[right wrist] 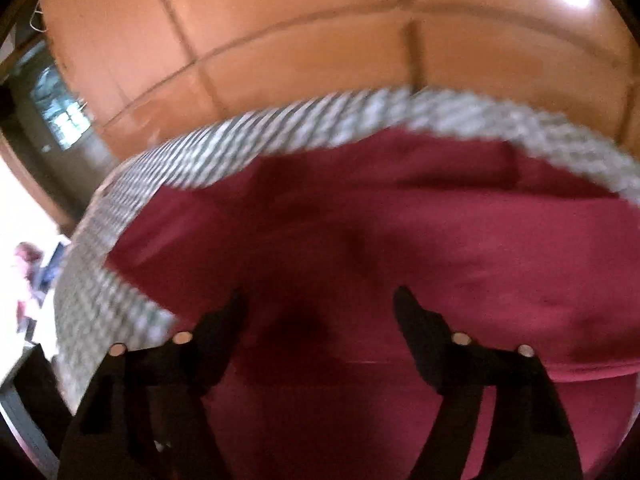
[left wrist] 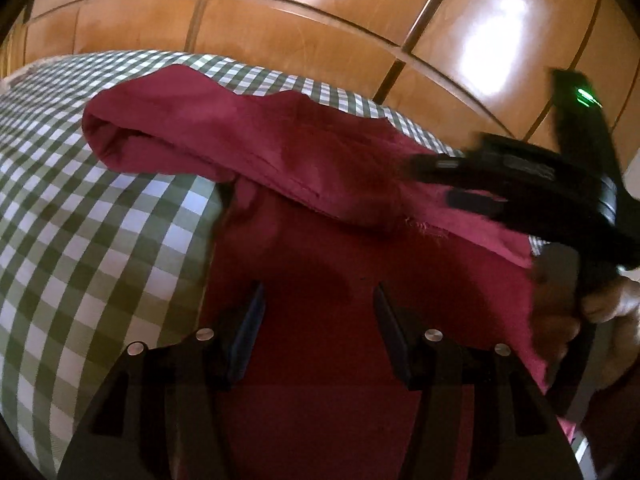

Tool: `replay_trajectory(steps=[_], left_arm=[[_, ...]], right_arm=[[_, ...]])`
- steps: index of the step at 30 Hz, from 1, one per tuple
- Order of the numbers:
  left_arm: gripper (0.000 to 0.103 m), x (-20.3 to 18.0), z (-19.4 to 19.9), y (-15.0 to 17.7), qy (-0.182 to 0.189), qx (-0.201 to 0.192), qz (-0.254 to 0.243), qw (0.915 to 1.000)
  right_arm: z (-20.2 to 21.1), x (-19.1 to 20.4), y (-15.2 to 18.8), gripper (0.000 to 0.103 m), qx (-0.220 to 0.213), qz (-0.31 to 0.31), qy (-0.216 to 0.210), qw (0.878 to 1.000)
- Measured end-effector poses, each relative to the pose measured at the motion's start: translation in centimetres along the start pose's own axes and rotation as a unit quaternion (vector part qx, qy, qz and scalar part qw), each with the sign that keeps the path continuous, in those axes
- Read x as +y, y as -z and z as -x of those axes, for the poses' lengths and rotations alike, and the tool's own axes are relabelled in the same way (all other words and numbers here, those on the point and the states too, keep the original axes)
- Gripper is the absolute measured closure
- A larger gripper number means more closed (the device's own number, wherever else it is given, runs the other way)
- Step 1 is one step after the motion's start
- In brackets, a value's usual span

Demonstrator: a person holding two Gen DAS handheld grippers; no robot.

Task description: Fold small clothes

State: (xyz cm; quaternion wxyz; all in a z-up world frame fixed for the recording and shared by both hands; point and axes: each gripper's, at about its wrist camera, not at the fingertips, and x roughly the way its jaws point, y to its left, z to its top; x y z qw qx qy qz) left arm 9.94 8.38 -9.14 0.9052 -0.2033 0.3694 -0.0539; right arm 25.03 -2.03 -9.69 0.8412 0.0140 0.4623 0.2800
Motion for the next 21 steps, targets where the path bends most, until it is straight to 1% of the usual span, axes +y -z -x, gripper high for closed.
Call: replay_trajectory(steps=[1,2,3,4,5,7,8,9,10,11,12,13,14,16,17,19,21], left_arm=[[0.048,0.2,0.0,0.0,0.004,-0.001,0.004,1.0],[0.048,0.3,0.1,0.1,0.007,-0.003,0.006,1.0],[0.048,0.4,0.1,0.2,0.009,-0.004,0.008,0.9999],[0.048,0.5,0.2,0.2,0.011,-0.004,0.01,0.9999],[0.048,0.6,0.4,0.2,0.014,-0.004,0.013,0.9998],[0.048,0.9,0.8,-0.1,0.009,0.0,0.026,0.9996],[0.048,1.1,1.2,-0.5,0.001,0.001,0.038,0.9993],[0.048,1.3,1.7,-0.9,-0.004,-0.002,0.049,0.9988],[0.048,1.5,2.7,-1.6,-0.036,-0.023,0.064,0.997],[0.048,1.6,3.2,-2.1,-0.058,-0.04,0.067,0.9953],[0.044,1.8,3.7,-2.8,-0.077,-0.056,0.069,0.9931],[0.039,2.1,3.8,-3.7,-0.09,-0.065,0.071,0.9913],[0.039,2.5,3.6,-4.6,-0.106,-0.067,0.076,0.9892],[0.039,3.0,2.7,-5.9,-0.127,-0.061,0.079,0.9868],[0.039,3.2,2.0,-6.7,-0.137,-0.055,0.078,0.986],[0.039,3.2,0.5,-7.7,-0.155,-0.038,0.07,0.9847],[0.039,3.1,-1.4,-8.3,-0.176,-0.017,0.055,0.9826]], right_arm=[[-1.0,0.8,-0.1,0.053,0.009,0.006,0.003,1.0],[-1.7,1.4,-0.2,0.061,0.015,0.012,0.014,1.0],[-2.2,1.9,-0.5,0.082,0.021,0.018,0.027,0.999],[-1.9,2.2,-0.8,0.095,0.018,0.026,0.028,0.999],[-1.5,2.4,-1.0,0.096,0.011,0.03,0.029,0.999],[1.3,2.9,-1.6,0.096,-0.03,0.052,0.041,0.997],[3.4,2.8,-2.0,0.096,-0.058,0.057,0.047,0.996],[4.8,2.6,-2.0,0.096,-0.077,0.058,0.052,0.994],[6.5,2.2,-2.3,0.096,-0.099,0.057,0.057,0.992],[8.2,1.8,-2.5,0.096,-0.119,0.056,0.058,0.99],[10.3,1.1,-3.0,0.096,-0.144,0.052,0.061,0.986],[11.1,0.8,-3.3,0.096,-0.155,0.05,0.064,0.985],[12.6,0.0,-3.6,0.096,-0.174,0.046,0.071,0.981],[14.5,-1.2,-3.7,0.096,-0.196,0.044,0.084,0.976],[15.5,-2.1,-3.7,0.096,-0.209,0.043,0.1,0.972],[16.7,-3.5,-3.5,0.096,-0.222,0.031,0.116,0.968],[17.7,-5.8,-3.1,0.096,-0.232,0.013,0.14,0.962]])
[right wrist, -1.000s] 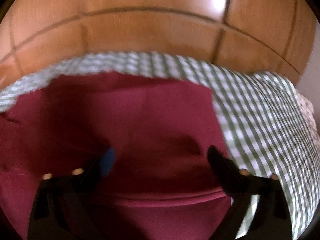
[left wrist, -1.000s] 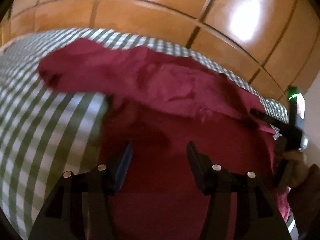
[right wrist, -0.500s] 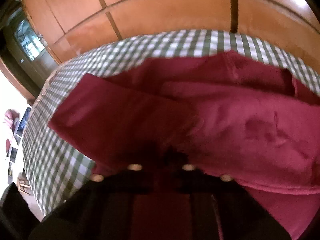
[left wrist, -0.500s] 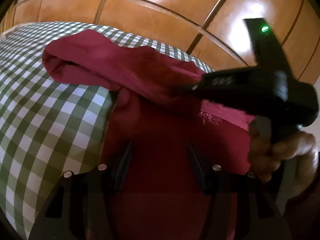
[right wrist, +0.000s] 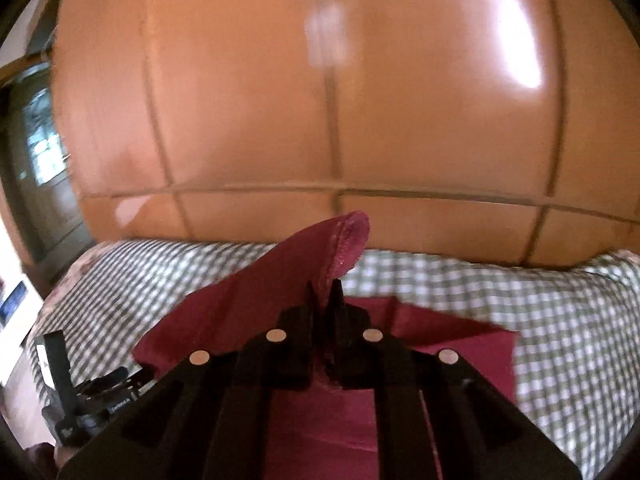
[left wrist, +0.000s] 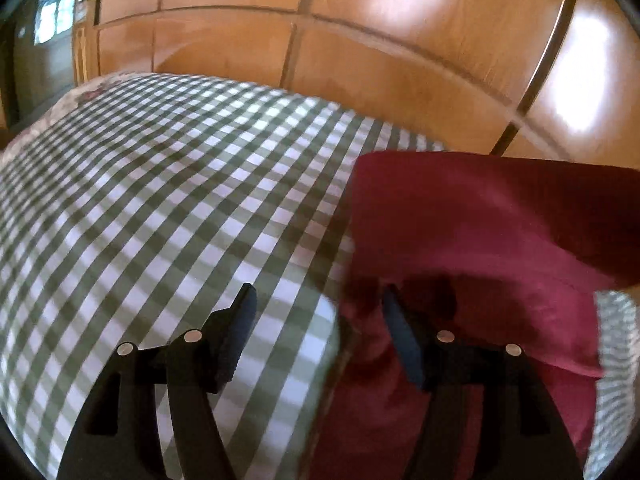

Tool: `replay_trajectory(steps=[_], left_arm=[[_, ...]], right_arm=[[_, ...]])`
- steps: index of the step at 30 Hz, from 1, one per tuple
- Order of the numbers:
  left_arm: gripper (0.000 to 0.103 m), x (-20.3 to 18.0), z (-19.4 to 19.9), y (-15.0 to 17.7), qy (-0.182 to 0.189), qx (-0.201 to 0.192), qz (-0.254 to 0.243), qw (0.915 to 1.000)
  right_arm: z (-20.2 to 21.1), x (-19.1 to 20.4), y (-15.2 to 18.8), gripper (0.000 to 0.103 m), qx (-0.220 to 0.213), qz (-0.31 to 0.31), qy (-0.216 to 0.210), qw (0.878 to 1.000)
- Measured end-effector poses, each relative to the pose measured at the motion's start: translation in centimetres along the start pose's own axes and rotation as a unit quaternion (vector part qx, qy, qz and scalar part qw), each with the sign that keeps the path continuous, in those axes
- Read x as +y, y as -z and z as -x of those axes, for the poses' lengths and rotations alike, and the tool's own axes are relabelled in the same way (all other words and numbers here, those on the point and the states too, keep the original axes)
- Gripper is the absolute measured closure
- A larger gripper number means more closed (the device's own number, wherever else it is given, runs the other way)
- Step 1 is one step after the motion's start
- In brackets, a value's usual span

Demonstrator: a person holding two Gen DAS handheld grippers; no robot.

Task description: Fold small clothes

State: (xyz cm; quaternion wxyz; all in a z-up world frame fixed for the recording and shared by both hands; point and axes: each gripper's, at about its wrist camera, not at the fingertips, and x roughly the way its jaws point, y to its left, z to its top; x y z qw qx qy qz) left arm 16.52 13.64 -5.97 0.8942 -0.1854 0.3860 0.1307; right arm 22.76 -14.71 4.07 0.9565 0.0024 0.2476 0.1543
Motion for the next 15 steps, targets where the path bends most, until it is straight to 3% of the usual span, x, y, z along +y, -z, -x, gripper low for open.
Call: replay_trajectory(steps=[4,8,11,15], left_arm=[[0.039,-0.9,-1.8,0.0,-0.011,0.025,-0.023,0.9994],[0.039,-1.6,-2.7,1.1,-0.01,0.043,-0.039,0.9983],[0.039,-1.9,-2.7,1.7,-0.014,0.042,-0.052,0.9977],[0.039,-2.0,-2.7,2.0,-0.016,0.046,-0.06,0.997]], right_arm=[[-0.7,-4.7,1.8,0.097,0.019,-0.03,0.046,0.998],[-4.6,-8.8,6.2,0.097,0.093,-0.053,0.104,0.989],[-7.7,-12.4,10.4,0.097,0.155,-0.1,0.128,0.975],[-8.2,-12.7,12.7,0.097,0.143,-0.099,0.135,0.975]])
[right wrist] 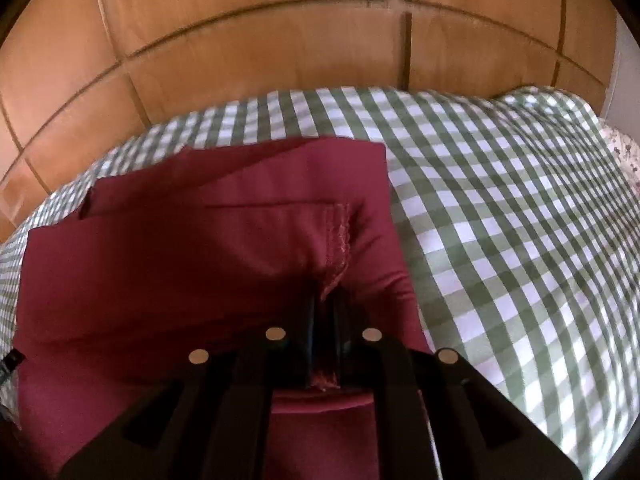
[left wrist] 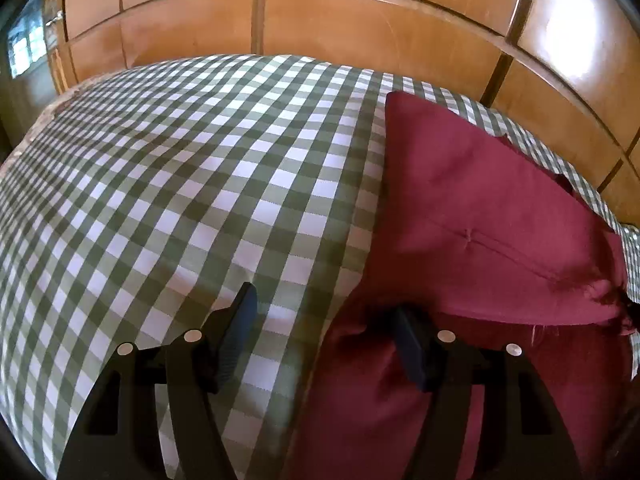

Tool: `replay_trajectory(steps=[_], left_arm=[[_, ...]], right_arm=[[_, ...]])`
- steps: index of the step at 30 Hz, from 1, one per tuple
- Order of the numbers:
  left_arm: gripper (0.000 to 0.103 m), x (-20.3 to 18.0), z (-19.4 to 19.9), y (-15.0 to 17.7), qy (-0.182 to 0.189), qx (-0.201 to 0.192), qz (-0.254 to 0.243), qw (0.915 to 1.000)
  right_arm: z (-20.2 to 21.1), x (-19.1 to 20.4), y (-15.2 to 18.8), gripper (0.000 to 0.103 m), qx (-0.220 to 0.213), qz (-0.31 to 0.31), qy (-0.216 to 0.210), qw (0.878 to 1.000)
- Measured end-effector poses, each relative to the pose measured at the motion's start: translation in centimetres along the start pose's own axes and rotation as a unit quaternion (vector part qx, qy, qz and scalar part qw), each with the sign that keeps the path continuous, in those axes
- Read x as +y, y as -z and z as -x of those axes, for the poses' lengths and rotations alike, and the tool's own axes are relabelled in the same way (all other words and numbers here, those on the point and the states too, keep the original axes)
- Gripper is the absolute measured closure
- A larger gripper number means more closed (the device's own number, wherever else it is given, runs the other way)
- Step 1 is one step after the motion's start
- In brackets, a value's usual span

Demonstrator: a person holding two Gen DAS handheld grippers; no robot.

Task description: Fold small clothes

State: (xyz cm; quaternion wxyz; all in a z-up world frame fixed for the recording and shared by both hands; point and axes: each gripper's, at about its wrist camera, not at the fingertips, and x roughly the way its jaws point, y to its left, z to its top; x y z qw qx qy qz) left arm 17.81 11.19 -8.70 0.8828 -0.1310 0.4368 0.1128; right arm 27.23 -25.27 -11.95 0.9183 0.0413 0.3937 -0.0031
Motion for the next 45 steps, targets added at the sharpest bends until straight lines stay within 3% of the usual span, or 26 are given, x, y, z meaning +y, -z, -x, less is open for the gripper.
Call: replay_trajectory(steps=[2,4,5,6,7,11,14,18,19,23,26,31,40,45], left_arm=[[0.039,0.2,0.5,0.1,0.011,0.001,0.003,0.9999],[0.039,0.8,1.9,0.5,0.041,-0.013,0.02,0.9989],[0.039,1.0,2.9,0.7,0.052,-0.027,0.025,0.998],[0.039,1.2,4.2,0.9,0.059,-0.052,0.027,0.9965],[0.039,1.3,4.9,0.9,0.063,-0.066,0.025,0.9955],[0.033,-0.4,7.1,0.6,0.103,-0.112,-0.013,0.9883],[0.033,-3.9,5.5,0.4,0.131,-0.088,-0.068,0.9851],[0.033,-6.6,0.2,1.3,0.093,-0.006,-0.117,0.9887],[0.033,-6.8,-0.1,1.5,0.091,-0.01,-0.12,0.9885],[0.032,-6.5,0.4,1.3,0.098,-0.011,-0.114,0.9885],[0.032,-4.6,2.0,0.7,0.135,-0.022,-0.071,0.9881],[0.032,-2.8,3.9,-1.6,0.157,-0.058,-0.021,0.9857],[0.032,-6.0,-0.1,-6.3,0.124,-0.051,-0.071,0.9884],[0.032,-7.1,-5.3,-7.4,0.074,-0.024,-0.092,0.9927]], right_arm=[[-0.1,0.1,-0.1,0.096,0.005,0.0,0.004,1.0],[0.2,-0.4,-0.6,0.088,0.009,-0.016,-0.008,1.0],[0.8,-0.8,-0.8,0.081,0.008,-0.026,-0.003,1.0],[1.8,-1.0,-0.9,0.057,0.0,-0.032,0.0,0.999],[2.6,-1.1,-1.2,0.05,-0.011,-0.037,-0.003,0.999],[6.4,1.0,-1.2,0.044,-0.051,-0.013,-0.035,0.998],[6.4,4.0,-0.7,0.04,-0.044,0.035,-0.052,0.997],[3.3,6.7,1.5,0.03,-0.009,0.081,-0.023,0.996],[2.2,6.7,2.4,0.027,-0.007,0.084,-0.017,0.996],[2.0,5.8,2.9,0.025,-0.025,0.064,-0.042,0.997],[2.0,5.9,2.9,0.025,-0.028,0.066,-0.041,0.997],[1.9,5.8,2.9,0.024,-0.03,0.066,-0.042,0.997],[2.2,5.8,2.9,0.023,-0.032,0.064,-0.043,0.997],[2.1,5.8,2.9,0.022,-0.032,0.064,-0.045,0.996]])
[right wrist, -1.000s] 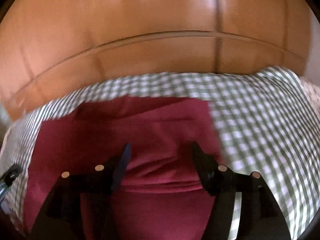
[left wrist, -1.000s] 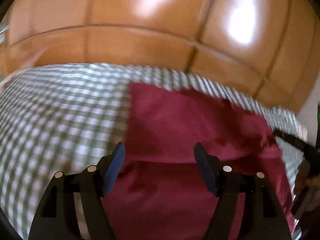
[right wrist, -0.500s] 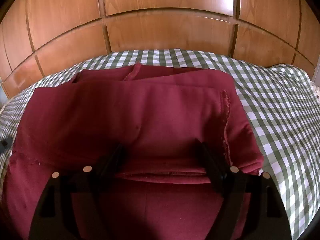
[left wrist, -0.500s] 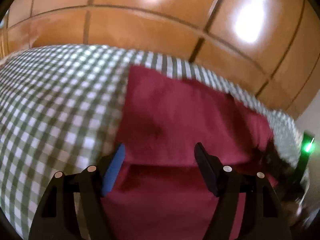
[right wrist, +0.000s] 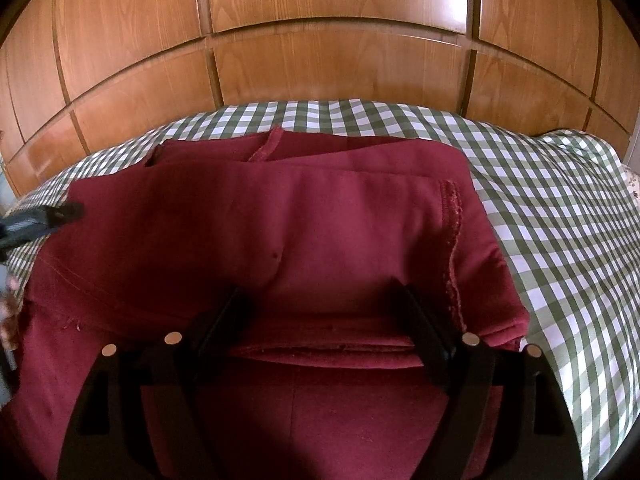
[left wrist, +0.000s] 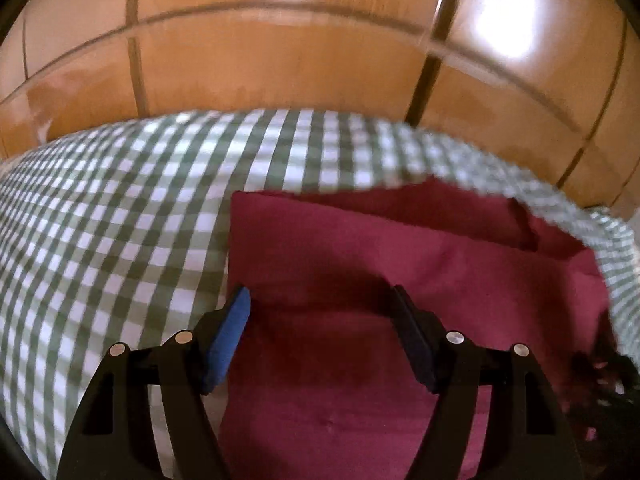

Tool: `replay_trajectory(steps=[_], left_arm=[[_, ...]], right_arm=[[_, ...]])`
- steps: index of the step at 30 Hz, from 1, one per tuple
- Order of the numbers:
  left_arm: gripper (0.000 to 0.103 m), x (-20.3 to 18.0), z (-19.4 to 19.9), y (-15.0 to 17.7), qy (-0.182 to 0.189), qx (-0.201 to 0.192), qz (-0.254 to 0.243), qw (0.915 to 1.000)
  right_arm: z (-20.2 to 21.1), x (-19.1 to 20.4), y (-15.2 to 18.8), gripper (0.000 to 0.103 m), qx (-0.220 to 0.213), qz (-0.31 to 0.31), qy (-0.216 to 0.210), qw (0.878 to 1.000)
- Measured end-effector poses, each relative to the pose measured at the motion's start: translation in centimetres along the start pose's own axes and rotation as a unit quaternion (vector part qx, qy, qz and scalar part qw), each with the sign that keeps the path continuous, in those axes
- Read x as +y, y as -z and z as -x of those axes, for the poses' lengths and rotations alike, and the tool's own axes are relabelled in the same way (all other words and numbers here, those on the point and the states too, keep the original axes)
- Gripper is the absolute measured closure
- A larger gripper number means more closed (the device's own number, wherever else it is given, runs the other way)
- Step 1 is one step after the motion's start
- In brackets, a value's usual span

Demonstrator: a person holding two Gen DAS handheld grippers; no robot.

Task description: Fold small clothes

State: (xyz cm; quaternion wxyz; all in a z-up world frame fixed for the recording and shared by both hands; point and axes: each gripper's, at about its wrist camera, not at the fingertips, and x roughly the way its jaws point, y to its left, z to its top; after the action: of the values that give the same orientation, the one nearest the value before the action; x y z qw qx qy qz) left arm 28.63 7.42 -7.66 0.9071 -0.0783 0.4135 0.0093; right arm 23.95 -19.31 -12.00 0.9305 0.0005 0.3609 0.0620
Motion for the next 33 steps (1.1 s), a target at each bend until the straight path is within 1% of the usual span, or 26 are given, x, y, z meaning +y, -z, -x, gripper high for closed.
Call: replay_trajectory(steps=[1,2,3,5,6,7,9,11,13,16,19,22,27,33], left_arm=[[0.03,0.1,-0.6,0.2,-0.007,-0.005,-0.007,0.9999],[0.025,0.3,-1.0,0.3,-0.007,-0.008,-0.004,0.9999],[0.019,0.9,-1.3,0.3,-0.004,-0.004,0.011,0.9999],[0.019,1.9,-1.8,0.1,0.019,0.007,0.04,0.999],[0.019,2.1,-1.6,0.1,0.016,0.007,0.04,0.9991],[0.019,1.7,-1.2,0.1,-0.003,0.006,0.031,0.9995],[0.019,1.3,0.1,0.6,-0.029,0.002,0.021,0.9994],[0.019,1.1,1.7,1.4,-0.036,-0.003,0.024,0.999],[0.019,1.1,3.8,2.6,-0.034,-0.013,0.026,0.999],[0.019,0.2,7.0,4.8,-0.03,-0.032,0.009,0.999],[0.019,-0.8,9.6,6.9,-0.024,-0.043,-0.005,0.9988],[0.019,-1.1,11.6,8.6,-0.015,-0.051,-0.004,0.9986],[0.019,-1.1,14.2,11.7,-0.012,-0.047,-0.003,0.9988],[0.019,-0.9,16.3,14.5,-0.02,-0.052,-0.014,0.9983]], right_arm=[[0.0,0.0,0.0,0.022,0.0,0.0,0.0,1.0],[-0.1,0.0,0.0,0.022,0.0,0.0,-0.001,1.0],[-0.1,0.0,0.0,0.021,-0.001,-0.001,-0.001,1.0],[-0.2,-0.1,0.0,0.021,0.0,-0.004,-0.004,1.0],[-0.2,-0.1,-0.1,0.021,0.0,-0.004,-0.005,1.0],[-0.2,-0.1,-0.1,0.02,-0.001,-0.005,-0.005,1.0],[-0.2,-0.1,-0.1,0.02,-0.001,-0.005,-0.005,1.0],[-0.3,-0.1,0.0,0.02,-0.001,-0.006,-0.006,1.0],[-0.3,-0.2,0.0,0.02,-0.001,-0.007,-0.007,1.0],[-0.3,-0.2,0.0,0.02,-0.001,-0.007,-0.007,1.0],[-0.3,-0.2,0.0,0.02,-0.001,-0.006,-0.006,1.0],[-0.2,-0.1,0.0,0.02,-0.001,-0.006,-0.005,1.0],[-0.3,-0.1,-0.1,0.02,-0.001,-0.004,-0.003,1.0],[-0.3,0.0,-0.1,0.02,0.0,0.0,0.002,1.0]])
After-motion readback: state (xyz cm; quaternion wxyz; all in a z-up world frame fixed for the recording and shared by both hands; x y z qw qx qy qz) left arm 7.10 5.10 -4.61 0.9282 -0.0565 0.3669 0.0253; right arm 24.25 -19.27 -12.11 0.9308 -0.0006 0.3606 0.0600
